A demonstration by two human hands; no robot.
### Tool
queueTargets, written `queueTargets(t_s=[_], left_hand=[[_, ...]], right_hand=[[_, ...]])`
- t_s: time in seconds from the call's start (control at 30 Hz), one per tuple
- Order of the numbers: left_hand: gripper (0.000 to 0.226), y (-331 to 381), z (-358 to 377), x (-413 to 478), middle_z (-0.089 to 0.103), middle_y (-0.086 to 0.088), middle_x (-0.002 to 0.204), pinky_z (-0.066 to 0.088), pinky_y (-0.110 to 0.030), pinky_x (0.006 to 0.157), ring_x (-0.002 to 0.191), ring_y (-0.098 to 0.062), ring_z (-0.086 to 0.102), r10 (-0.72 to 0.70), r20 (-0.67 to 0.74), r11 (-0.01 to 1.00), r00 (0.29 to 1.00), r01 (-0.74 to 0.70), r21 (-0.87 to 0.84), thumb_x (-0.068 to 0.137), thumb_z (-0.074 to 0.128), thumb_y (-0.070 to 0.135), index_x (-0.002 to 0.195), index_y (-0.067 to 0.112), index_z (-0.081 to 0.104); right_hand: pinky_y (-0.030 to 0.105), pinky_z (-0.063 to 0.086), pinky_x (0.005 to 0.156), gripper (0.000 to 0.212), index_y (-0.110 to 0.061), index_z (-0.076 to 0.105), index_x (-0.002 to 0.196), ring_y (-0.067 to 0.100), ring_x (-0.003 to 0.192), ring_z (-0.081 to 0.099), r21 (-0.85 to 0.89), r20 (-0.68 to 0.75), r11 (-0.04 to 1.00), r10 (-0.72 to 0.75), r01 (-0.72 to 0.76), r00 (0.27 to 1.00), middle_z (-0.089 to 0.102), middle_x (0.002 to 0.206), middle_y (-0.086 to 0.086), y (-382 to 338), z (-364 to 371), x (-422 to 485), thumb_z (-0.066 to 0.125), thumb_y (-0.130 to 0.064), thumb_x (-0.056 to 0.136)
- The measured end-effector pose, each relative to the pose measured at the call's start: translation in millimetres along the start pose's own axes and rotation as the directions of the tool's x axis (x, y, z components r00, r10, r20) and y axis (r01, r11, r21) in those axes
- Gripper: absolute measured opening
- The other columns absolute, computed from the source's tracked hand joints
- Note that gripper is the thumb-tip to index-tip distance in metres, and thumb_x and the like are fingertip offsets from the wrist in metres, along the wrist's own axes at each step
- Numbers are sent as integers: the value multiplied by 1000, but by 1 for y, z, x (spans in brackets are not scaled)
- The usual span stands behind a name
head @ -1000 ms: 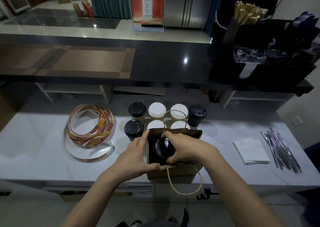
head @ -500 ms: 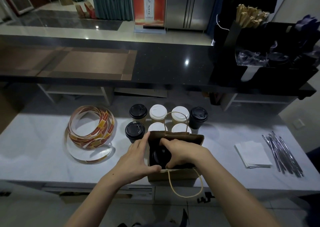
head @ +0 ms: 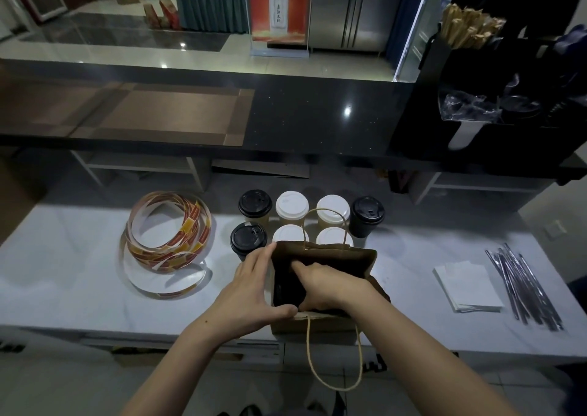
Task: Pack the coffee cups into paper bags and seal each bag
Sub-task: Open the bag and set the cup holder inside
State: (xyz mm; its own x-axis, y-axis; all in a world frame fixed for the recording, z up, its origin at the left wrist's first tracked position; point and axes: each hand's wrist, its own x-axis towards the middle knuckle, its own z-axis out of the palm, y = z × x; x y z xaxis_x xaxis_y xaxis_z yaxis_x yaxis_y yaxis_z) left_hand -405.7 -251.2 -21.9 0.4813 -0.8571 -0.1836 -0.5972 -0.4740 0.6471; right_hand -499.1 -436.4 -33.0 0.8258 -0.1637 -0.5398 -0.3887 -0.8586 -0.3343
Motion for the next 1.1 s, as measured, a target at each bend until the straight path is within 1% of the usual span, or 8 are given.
queueTargets(t_s=[0.17, 0.33, 0.53, 0.67, 0.8, 0.9, 1.0, 1.1], left_hand=[[115, 1, 1, 4, 7, 18, 168, 34, -34, 117, 152, -8, 16, 14, -32, 999, 999, -15, -32, 77, 78, 61, 162, 39, 3], [101, 5, 3, 7, 24, 17, 160, 40, -36, 112, 147, -9, 29, -17, -95, 997, 995, 10, -76, 75, 67, 72, 157, 41, 17], [104, 1, 6, 4, 19, 18, 162, 39, -38, 114, 149, -9, 26, -28, -86, 999, 996, 25, -42, 79, 77, 64, 157, 42, 12], [110, 1, 7, 3, 16, 19, 164, 35, -35, 115, 150, -10, 24, -43, -69, 998, 997, 39, -49, 78, 80, 62, 158, 43, 8], [115, 3, 6, 4, 13, 18, 166, 34, -34, 116, 151, -10, 22, -39, -46, 998, 998, 37, -44, 75, 82, 61, 160, 41, 7], [115, 2, 6, 5, 16, 20, 163, 37, -34, 115, 149, -10, 25, -31, -49, 997, 998, 27, -66, 71, 82, 63, 158, 44, 8], [114, 2, 7, 6, 18, 19, 162, 37, -34, 115, 148, -9, 26, -31, -50, 997, 998, 27, -75, 71, 83, 62, 157, 45, 10], [113, 5, 7, 5, 19, 18, 162, 36, -30, 112, 146, -7, 26, -24, -49, 997, 999, 21, -73, 72, 85, 57, 156, 45, 10]], right_hand=[[42, 56, 93, 74, -23, 36, 145, 30, 114, 63, 39, -7, 999, -15, 15, 1000, 62, 129, 10, 6, 3, 3, 80, -36, 87], [40, 55, 92, 70, -28, 36, 147, 28, 115, 62, 85, -15, 996, -14, 15, 1000, 61, 132, 7, 10, 6, 2, 77, -36, 90], [36, 51, 88, 68, -28, 38, 148, 28, 116, 62, 63, -16, 997, -35, 36, 999, 61, 133, 8, 9, 5, -2, 75, -35, 92], [39, 53, 93, 72, -29, 36, 150, 28, 118, 62, 17, -3, 998, -52, 52, 999, 61, 135, 8, 9, 0, -6, 76, -37, 91], [43, 53, 102, 87, -36, 28, 156, 26, 126, 58, 41, -36, 998, -54, 55, 998, 59, 141, 3, 17, -5, -13, 80, -42, 85], [38, 49, 107, 93, -34, 28, 159, 21, 134, 52, 91, -90, 993, -64, 72, 994, 52, 149, -1, 22, -15, -26, 82, -40, 83], [32, 49, 106, 75, -33, 42, 154, 13, 128, 55, 142, -181, 983, -94, 121, 979, 55, 145, -6, 30, -24, -39, 78, -37, 88], [29, 55, 96, 42, -36, 60, 134, -1, 107, 62, 226, -309, 953, -127, 203, 943, 65, 121, -16, 38, -32, -55, 73, -35, 95]])
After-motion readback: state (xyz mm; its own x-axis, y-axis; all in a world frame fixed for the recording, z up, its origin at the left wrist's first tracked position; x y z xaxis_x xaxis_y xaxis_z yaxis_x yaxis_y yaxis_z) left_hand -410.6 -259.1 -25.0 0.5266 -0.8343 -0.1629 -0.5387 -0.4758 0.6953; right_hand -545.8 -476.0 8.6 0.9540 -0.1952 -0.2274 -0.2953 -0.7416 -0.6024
